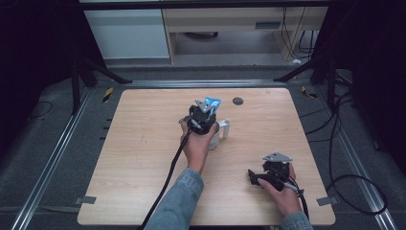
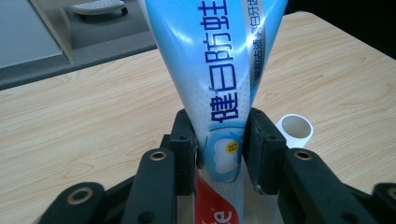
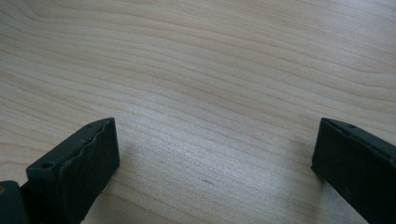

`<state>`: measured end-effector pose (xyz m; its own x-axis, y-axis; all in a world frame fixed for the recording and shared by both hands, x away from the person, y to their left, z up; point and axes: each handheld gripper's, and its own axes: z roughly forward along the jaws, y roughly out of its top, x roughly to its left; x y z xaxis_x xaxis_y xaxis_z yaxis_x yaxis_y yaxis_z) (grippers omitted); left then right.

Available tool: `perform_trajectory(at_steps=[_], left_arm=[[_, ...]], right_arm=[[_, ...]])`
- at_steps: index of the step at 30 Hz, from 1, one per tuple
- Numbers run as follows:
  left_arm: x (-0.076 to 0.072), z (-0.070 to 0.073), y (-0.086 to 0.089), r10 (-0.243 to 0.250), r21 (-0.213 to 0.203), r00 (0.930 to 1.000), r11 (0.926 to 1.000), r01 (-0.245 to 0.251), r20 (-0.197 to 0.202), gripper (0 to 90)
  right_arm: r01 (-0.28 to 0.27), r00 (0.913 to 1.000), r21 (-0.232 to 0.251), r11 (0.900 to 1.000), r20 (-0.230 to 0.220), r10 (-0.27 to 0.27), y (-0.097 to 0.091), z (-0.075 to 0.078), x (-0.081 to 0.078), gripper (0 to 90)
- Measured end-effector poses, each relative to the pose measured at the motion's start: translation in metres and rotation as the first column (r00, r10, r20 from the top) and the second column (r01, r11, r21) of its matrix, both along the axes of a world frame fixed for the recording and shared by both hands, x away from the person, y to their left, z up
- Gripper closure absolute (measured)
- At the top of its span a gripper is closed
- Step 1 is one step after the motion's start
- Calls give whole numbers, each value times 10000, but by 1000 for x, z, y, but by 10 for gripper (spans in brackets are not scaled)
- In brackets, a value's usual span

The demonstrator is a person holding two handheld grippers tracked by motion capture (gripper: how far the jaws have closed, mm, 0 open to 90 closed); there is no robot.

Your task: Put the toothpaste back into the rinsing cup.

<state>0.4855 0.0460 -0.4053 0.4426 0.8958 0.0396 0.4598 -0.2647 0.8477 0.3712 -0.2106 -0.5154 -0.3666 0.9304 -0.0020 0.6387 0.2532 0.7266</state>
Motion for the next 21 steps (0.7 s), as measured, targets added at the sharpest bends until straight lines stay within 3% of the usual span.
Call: perform_trajectory(at_steps=[11,21], left_arm=[[-1,2,-1,60,-52,9998,10000,-59,186,580],[0,0,-1,69,-9,9999,10000,-69,87,453]], right_arm=[[7,10000,2,10000,1,-7,0,0,0,9],[5,10000,3,10000,-3,-5,0,0,0,9]])
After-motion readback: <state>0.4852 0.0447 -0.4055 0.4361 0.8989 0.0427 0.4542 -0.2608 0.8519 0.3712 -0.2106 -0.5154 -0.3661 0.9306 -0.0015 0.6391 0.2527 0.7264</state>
